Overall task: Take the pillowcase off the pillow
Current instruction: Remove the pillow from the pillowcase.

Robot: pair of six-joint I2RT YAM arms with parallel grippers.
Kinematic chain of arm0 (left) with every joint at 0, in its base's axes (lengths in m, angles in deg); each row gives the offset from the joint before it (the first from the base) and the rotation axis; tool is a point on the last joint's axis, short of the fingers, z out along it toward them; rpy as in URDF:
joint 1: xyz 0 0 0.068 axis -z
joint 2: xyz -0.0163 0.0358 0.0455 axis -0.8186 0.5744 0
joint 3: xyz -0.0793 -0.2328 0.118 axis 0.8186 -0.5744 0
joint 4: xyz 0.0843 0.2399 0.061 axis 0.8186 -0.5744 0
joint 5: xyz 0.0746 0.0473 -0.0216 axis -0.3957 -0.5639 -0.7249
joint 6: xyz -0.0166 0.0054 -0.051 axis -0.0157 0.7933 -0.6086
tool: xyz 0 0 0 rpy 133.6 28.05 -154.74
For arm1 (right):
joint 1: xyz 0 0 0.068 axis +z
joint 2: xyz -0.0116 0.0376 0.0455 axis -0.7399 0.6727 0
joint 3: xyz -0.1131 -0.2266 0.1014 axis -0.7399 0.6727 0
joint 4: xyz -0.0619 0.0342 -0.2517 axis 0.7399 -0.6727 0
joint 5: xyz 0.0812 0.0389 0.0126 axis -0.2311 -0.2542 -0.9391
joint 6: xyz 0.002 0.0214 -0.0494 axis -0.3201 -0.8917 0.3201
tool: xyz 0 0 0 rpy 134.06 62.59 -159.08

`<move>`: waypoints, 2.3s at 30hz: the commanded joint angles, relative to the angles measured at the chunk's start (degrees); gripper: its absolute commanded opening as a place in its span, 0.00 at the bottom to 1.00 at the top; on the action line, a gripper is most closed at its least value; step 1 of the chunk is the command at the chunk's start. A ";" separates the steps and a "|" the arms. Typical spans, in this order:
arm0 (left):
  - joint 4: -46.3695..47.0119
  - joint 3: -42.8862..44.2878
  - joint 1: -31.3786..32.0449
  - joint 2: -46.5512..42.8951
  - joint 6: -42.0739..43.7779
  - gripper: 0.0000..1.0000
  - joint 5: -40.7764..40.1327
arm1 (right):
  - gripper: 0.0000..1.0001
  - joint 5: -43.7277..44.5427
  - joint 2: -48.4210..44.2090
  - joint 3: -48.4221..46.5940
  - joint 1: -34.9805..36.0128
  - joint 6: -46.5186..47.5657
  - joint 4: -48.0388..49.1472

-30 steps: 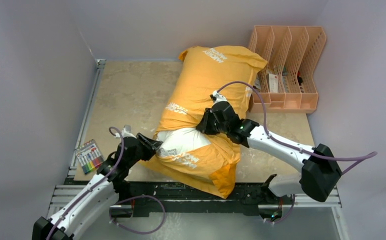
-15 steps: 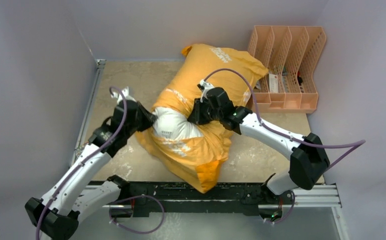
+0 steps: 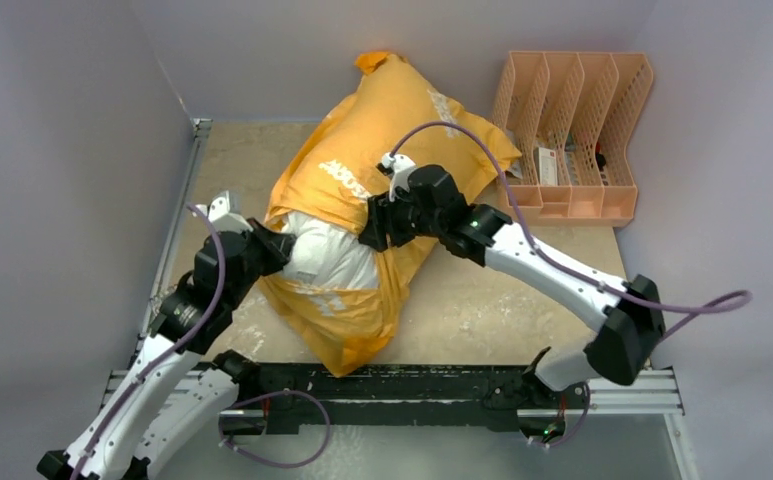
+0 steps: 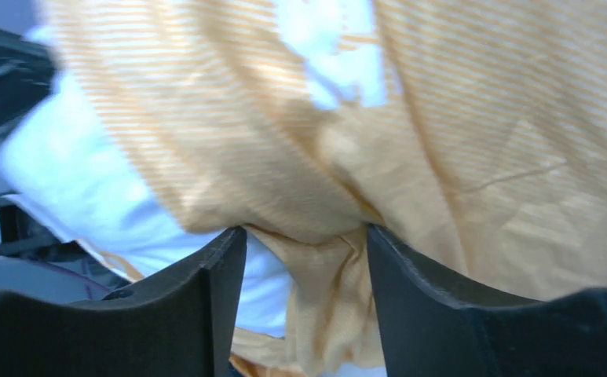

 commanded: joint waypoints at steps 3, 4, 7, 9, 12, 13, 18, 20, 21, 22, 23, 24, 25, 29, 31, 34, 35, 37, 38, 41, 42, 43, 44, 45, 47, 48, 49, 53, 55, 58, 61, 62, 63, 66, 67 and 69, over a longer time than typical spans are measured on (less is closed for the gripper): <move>1.30 -5.05 0.66 -5.29 -3.72 0.00 6.11 | 0.65 7.03 -7.02 -4.12 11.91 15.64 1.52; 1.44 -4.68 0.66 -5.07 -3.54 0.00 6.18 | 0.66 7.46 -5.88 -5.24 13.58 16.49 1.81; 1.98 -2.98 0.66 -3.63 -3.07 0.00 6.98 | 0.68 8.55 -2.23 -7.61 16.83 17.86 3.03; 2.05 -2.19 0.66 -3.04 -2.93 0.00 7.22 | 0.71 11.79 0.01 -9.43 18.11 17.48 2.84; 2.50 -1.90 0.66 -3.45 -3.28 0.00 7.48 | 0.77 18.49 3.05 -11.50 18.25 14.68 1.70; 2.53 -2.03 0.66 -3.72 -3.41 0.00 7.54 | 0.77 20.59 4.01 -12.34 18.25 14.22 0.66; 2.24 -1.92 0.66 -4.56 -4.04 0.00 8.11 | 0.82 24.50 6.76 -13.94 18.25 14.77 -1.78; 2.23 -1.86 0.66 -4.68 -4.31 0.00 8.24 | 0.82 23.54 7.53 -14.37 18.30 14.92 -3.48; 2.36 -1.73 0.66 -4.74 -4.36 0.00 8.39 | 0.83 22.62 7.98 -14.61 18.38 15.22 -4.68; 2.47 -1.62 0.66 -4.77 -4.42 0.00 8.41 | 0.83 22.98 8.54 -14.89 18.56 14.88 -6.19; 2.45 -1.57 0.66 -4.79 -4.50 0.00 8.35 | 0.83 22.57 8.94 -15.03 19.11 14.89 -8.31; 2.44 -1.53 0.66 -4.73 -4.71 0.00 8.19 | 0.84 21.75 8.91 -14.78 19.48 14.89 -9.10; 2.28 -1.52 0.66 -4.75 -4.85 0.00 8.02 | 0.86 21.37 8.55 -14.31 20.33 14.30 -9.43; 3.26 -2.00 0.66 -4.79 -5.51 0.00 8.31 | 0.97 23.88 9.98 -13.97 21.59 10.12 -13.64; 4.08 -1.95 0.66 -4.87 -5.81 0.00 8.70 | 0.99 29.20 12.09 -13.13 21.94 8.37 -15.06; 4.70 -1.63 0.66 -4.83 -6.03 0.00 9.54 | 0.99 36.64 17.11 -14.05 21.71 3.78 -20.26; 4.69 -1.54 0.66 -4.70 -6.04 0.00 9.78 | 0.99 40.03 18.70 -15.02 21.66 2.31 -21.23; 4.57 -1.22 0.66 -4.68 -6.04 0.00 10.19 | 0.93 44.23 20.75 -15.15 21.34 1.94 -19.84; 4.43 -1.18 0.66 -4.79 -6.14 0.00 10.29 | 0.85 45.07 21.57 -15.38 20.98 1.53 -19.19; 4.55 -1.36 0.66 -5.18 -6.56 0.00 10.39 | 0.54 45.20 23.06 -16.55 19.48 0.58 -17.45; 4.55 -1.46 0.66 -5.38 -6.62 0.00 10.37 | 0.44 45.34 23.16 -17.17 19.18 0.39 -17.29; 4.46 -1.52 0.66 -5.63 -6.76 0.00 10.32 | 0.32 45.80 23.12 -17.75 19.01 0.36 -17.18; 4.35 -1.61 0.62 -5.88 -6.94 0.00 10.07 | 0.24 46.14 22.91 -18.14 18.96 0.69 -16.84; 4.00 -1.75 0.66 -6.08 -7.04 0.00 9.66 | 0.14 46.22 22.49 -18.63 18.91 1.16 -16.46; 3.31 -2.33 0.66 -6.56 -7.22 0.00 8.78 | 0.00 46.69 21.43 -19.56 18.89 1.47 -16.21; 2.62 -2.39 0.66 -6.60 -7.24 0.00 8.33 | 0.00 46.79 20.65 -19.84 18.80 1.87 -15.64; 1.84 -2.46 0.66 -6.55 -7.34 0.05 7.85 | 0.00 46.79 19.84 -20.08 18.58 1.93 -15.17; -4.07 -2.33 0.66 -6.62 -7.66 0.49 4.04 | 0.00 42.55 16.25 -20.34 15.44 1.49 -12.76; -7.99 -2.27 0.66 -7.17 -8.43 0.55 1.86 | 0.00 40.94 14.95 -20.92 13.80 1.05 -12.62; -9.42 -3.25 0.66 -8.54 -9.48 0.57 2.48 | 0.00 38.78 13.33 -21.37 12.49 0.93 -11.76; -4.47 -5.38 0.66 -9.44 -10.65 0.59 7.94 | 0.00 36.69 13.10 -21.82 12.19 0.26 -11.16; -2.56 -6.27 0.66 -9.19 -10.98 0.60 9.71 | 0.00 36.26 13.23 -22.12 12.19 0.07 -11.11; -1.06 -7.04 0.66 -8.58 -11.25 0.60 10.96 | 0.00 35.69 13.35 -22.39 12.18 -0.06 -11.11; 2.66 -9.15 0.66 -5.89 -12.05 0.63 12.58 | 0.00 34.56 13.07 -23.01 12.17 -0.34 -10.75; 4.47 -10.07 0.66 -5.40 -12.64 0.63 12.63 | 0.00 34.42 12.91 -23.15 12.18 -0.35 -10.64; 9.54 -12.20 0.66 -4.98 -14.75 0.63 14.49 | 0.00 34.29 12.70 -23.52 12.18 -0.20 -10.74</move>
